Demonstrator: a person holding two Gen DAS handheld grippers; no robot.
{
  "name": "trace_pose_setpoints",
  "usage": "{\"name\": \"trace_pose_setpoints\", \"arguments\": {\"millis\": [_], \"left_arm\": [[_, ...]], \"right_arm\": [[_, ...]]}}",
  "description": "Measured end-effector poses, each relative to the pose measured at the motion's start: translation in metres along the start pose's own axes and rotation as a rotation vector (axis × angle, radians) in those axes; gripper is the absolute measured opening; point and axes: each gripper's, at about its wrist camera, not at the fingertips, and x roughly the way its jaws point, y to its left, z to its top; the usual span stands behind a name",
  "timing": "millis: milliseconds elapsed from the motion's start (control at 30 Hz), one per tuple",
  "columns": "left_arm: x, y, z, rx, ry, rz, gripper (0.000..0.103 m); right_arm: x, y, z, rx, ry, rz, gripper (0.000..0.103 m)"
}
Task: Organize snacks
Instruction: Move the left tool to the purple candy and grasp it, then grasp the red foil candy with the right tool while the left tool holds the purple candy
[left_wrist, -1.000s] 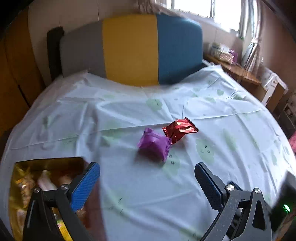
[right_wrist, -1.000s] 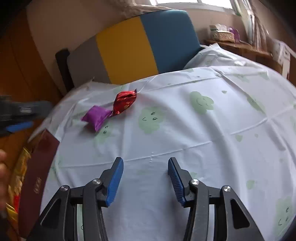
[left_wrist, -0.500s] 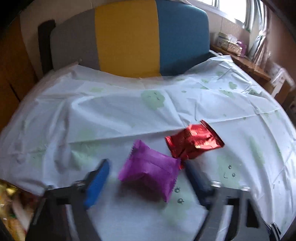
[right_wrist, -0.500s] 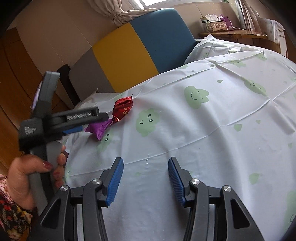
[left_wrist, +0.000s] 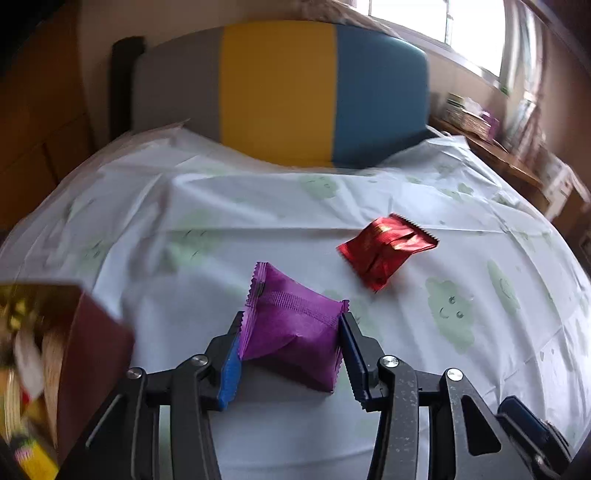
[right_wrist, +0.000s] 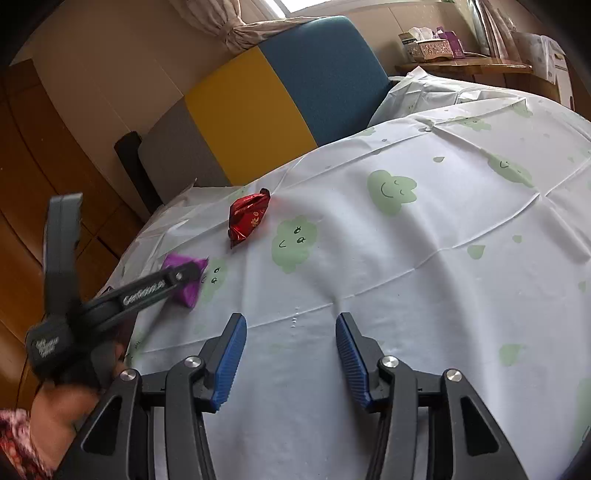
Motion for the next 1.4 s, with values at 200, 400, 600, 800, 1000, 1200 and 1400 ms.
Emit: {"name": "trace_pose_setpoints", "arguments": {"millis": [200,400,600,800,1000,1200,1400], "left_arm": [[-0.004,0.014,-0.009,-0.069,-0.016,0.001,0.049],[-0.003,0.013,-0.012,-0.064,-0.017,0.012,0.043],[-0.003,0.016,-0.013,-0.073,-0.024,-0.001,0.043],[-0.003,0.019,-0.013,-0.088,-0.027,-0.02,0.043],[-0.002,0.018,-0.013,-0.088,-0.026,-0.019,0.042],[-0.001,0.018,-0.013,-0.086,-0.027,-0.016,0.042],[-0.001,0.017,-0.013,-0.08,-0.027,-0.01,0.042]], "right_arm": [[0.005,0.012,0.008,-0.045,0.051,-0.065,0.052],[0.018,0.042,0.051,-0.173,0.099,-0.082,0.064],[0.08,0.074,0.105,-0.25,0.154,-0.143,0.068],[0.14,0.086,0.122,-0.27,0.239,-0.169,0.068],[0.154,0.092,0.108,-0.418,0.224,-0.189,0.059],[0.138,0.074,0.106,-0.335,0.206,-0.136,0.045],[0.103,0.052,0.1,-0.234,0.19,-0.111,0.043]]}}
